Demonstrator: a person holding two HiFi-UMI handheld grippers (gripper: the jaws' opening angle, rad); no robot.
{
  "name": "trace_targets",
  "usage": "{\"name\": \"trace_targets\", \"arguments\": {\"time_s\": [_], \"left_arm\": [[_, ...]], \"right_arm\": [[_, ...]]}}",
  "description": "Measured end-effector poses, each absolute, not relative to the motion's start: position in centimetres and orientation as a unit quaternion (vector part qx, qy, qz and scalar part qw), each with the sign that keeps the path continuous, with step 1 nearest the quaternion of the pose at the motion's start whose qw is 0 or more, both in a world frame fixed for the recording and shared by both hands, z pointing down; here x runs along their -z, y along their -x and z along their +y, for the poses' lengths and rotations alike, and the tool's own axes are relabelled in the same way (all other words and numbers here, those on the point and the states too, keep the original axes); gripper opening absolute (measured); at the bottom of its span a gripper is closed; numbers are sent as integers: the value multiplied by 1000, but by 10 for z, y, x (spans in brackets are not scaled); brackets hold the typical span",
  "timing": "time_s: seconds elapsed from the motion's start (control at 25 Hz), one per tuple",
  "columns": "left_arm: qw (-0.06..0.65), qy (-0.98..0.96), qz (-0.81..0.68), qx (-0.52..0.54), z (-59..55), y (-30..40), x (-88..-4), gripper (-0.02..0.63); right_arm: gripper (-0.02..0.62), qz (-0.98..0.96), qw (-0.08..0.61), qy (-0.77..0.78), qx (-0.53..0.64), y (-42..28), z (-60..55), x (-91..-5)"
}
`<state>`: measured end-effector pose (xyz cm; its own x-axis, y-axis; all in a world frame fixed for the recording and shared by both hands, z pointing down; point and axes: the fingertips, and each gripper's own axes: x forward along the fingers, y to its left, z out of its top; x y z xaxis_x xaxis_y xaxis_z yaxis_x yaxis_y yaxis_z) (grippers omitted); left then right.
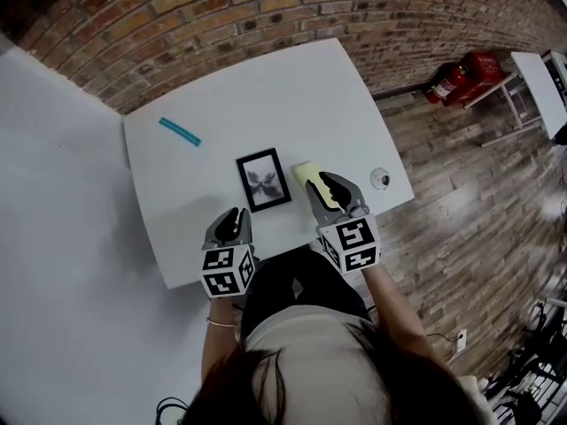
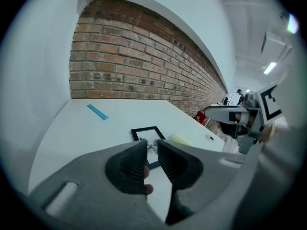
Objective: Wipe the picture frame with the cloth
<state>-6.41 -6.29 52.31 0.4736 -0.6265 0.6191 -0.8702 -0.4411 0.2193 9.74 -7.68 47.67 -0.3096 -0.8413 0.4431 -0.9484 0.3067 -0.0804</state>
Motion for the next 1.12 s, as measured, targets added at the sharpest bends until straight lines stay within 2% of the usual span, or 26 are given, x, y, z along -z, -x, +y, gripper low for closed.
{"name": "trace_targets", "arguments": {"time_s": [1.12], "left_arm": [[374, -771, -422, -296, -63, 62, -603, 114]], "right_arm": [[140, -768, 253, -537, -240, -105, -74, -575]]}}
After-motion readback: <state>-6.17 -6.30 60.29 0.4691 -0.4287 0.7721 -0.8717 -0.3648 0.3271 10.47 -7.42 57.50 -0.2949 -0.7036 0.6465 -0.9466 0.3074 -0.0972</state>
